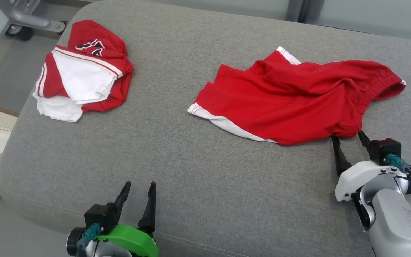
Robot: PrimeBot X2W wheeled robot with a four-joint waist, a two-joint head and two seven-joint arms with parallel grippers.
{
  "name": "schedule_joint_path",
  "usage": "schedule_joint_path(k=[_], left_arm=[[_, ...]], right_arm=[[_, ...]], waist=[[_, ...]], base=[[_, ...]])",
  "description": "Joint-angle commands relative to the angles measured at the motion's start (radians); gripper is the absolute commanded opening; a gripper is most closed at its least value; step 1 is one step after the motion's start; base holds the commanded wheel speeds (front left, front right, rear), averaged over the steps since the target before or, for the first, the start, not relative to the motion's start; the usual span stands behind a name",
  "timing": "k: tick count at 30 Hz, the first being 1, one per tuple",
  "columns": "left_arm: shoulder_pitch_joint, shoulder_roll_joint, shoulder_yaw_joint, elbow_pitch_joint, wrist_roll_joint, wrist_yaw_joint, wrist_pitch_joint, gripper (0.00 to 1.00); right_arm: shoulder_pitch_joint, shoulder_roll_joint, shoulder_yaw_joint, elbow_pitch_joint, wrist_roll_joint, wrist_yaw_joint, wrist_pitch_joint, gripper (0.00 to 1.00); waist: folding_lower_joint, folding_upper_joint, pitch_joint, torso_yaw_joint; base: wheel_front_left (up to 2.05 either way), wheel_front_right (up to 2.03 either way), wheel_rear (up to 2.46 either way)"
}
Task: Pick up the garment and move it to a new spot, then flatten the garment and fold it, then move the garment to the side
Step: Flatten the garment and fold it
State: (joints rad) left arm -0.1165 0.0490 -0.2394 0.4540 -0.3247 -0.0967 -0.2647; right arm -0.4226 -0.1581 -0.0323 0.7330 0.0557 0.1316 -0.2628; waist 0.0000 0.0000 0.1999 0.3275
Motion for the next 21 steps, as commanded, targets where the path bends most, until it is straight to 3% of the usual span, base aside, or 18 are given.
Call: schedule_joint_path(k=[1,5,6,7,12,21], left_arm=[[-0.001,0.003,0.001,0.001,-0.003,0.001,0.001,1.0],[0.005,0.003,0.007,-0.002,-0.001,-0.001,0.001,1.0],[0.006,0.003,0.008,-0.004,-0.001,-0.001,0.001,1.0],[0.007,0.003,0.009,-0.005,-0.001,-0.001,0.001,1.0],[0.021,0.003,0.018,-0.01,0.003,0.005,0.001,1.0],[0.039,0.003,0.026,0.001,0.022,-0.007,0.001,1.0]], right_arm=[[-0.002,-0.008,0.017,0.008,0.021,-0.002,-0.003,1.0],[-0.023,-0.022,0.059,0.015,0.067,-0.002,-0.002,1.0],[-0.025,-0.028,0.072,0.01,0.072,-0.002,-0.002,0.45],[-0.025,-0.035,0.082,0.001,0.076,-0.002,-0.002,0.0],[-0.001,-0.044,0.12,-0.067,0.106,-0.002,-0.002,0.0],[0.081,-0.092,0.217,-0.255,0.258,-0.002,-0.002,0.0]], waist=[[0.0,0.0,0.008,0.024],[0.0,0.0,0.016,0.041],[0.0,0.0,0.018,0.043],[0.0,0.0,0.019,0.044],[0.0,0.0,0.009,0.011],[0.0,0.0,-0.063,-0.123]], base=[[0.0,0.0,0.0],[0.0,0.0,0.0],[0.0,0.0,0.0],[0.0,0.0,0.0],[0.0,0.0,0.0],[0.0,0.0,0.0]])
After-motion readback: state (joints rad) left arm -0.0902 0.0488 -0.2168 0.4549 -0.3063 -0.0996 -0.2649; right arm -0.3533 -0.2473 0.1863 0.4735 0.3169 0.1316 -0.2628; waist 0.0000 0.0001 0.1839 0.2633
